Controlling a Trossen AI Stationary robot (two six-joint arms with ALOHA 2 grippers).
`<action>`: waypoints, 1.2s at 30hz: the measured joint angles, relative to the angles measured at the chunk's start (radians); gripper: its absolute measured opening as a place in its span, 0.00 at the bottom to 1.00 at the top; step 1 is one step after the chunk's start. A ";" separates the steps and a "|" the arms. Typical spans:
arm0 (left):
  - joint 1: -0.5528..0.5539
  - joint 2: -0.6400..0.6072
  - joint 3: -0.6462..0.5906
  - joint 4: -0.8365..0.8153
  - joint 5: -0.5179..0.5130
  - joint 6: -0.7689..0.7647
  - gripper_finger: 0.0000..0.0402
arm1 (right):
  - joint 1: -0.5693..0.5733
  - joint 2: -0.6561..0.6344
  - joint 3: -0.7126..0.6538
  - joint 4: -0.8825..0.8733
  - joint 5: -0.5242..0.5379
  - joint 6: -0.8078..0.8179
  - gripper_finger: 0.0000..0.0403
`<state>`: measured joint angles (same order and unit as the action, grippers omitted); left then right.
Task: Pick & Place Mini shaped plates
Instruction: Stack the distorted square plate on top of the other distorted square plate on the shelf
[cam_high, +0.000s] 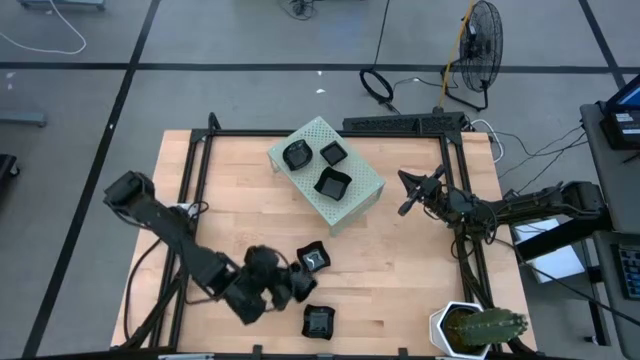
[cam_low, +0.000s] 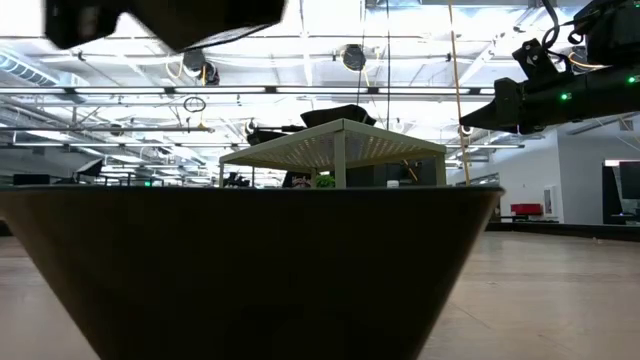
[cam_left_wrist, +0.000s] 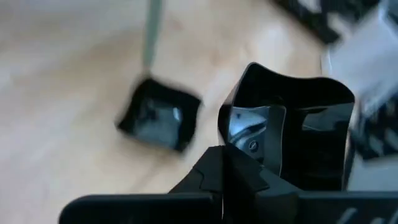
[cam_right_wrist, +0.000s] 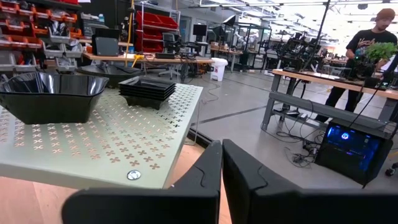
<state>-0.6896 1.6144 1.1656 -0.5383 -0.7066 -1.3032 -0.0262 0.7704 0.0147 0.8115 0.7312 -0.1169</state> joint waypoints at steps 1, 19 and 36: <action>0.015 -0.011 0.000 0.002 -0.025 0.000 0.02 | 0.000 0.000 0.000 0.000 0.000 0.000 0.01; 0.570 -0.067 0.000 0.375 0.186 0.580 0.03 | 0.000 0.000 0.000 0.000 0.000 0.000 0.01; 0.756 -0.067 0.000 0.349 0.278 0.657 0.03 | 0.000 0.000 0.000 0.000 0.000 0.000 0.01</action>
<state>0.0662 1.5475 1.1652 -0.1898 -0.4284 -0.6462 -0.0262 0.7708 0.0151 0.8112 0.7315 -0.1169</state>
